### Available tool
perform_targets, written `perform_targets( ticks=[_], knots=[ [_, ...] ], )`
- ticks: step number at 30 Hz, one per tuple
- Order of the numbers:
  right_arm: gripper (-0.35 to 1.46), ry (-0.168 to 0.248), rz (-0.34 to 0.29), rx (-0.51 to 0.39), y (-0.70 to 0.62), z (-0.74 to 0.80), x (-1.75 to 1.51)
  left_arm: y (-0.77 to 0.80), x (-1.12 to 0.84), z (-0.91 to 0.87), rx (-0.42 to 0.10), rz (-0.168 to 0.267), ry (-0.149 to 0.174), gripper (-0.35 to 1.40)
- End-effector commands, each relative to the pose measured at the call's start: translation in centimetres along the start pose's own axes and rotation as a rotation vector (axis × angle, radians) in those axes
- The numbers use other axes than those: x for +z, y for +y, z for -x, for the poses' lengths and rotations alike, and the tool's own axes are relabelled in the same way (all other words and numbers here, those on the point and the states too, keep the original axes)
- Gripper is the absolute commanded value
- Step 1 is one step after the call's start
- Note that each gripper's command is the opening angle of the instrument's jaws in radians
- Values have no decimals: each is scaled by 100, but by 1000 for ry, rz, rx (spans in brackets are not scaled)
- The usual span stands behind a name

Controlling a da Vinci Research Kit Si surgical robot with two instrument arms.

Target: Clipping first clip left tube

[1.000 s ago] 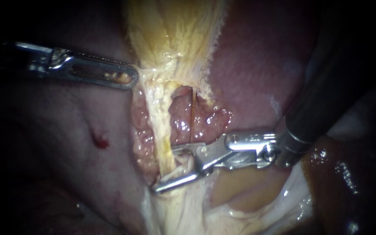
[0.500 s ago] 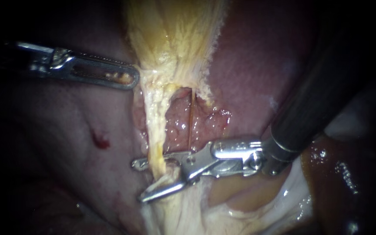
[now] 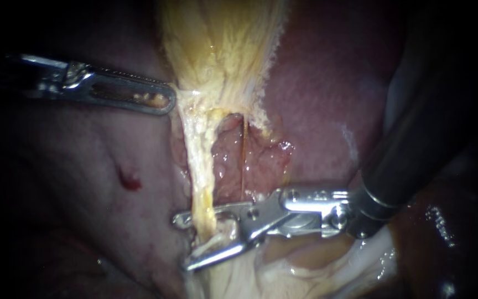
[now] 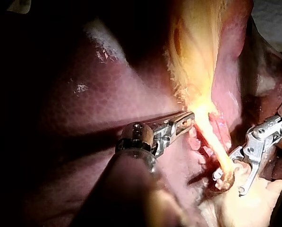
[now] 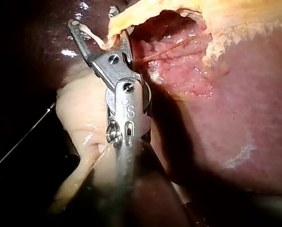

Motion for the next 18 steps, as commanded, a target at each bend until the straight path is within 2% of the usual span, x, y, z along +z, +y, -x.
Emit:
perform_targets(
  ticks=[1,12,16,18],
  knots=[
    [49,2,-1,1,-1,-1,-1,0,0,0,0,-1,0,-35],
    [47,3,-2,3,1,-5,-2,1,0,0,0,-1,0,-35],
    [37,5,-2,9,4,-6,-5,1,0,0,0,-1,0,-35],
    [21,6,-2,33,6,-5,-9,1,0,0,0,-1,0,-35]
  ],
)
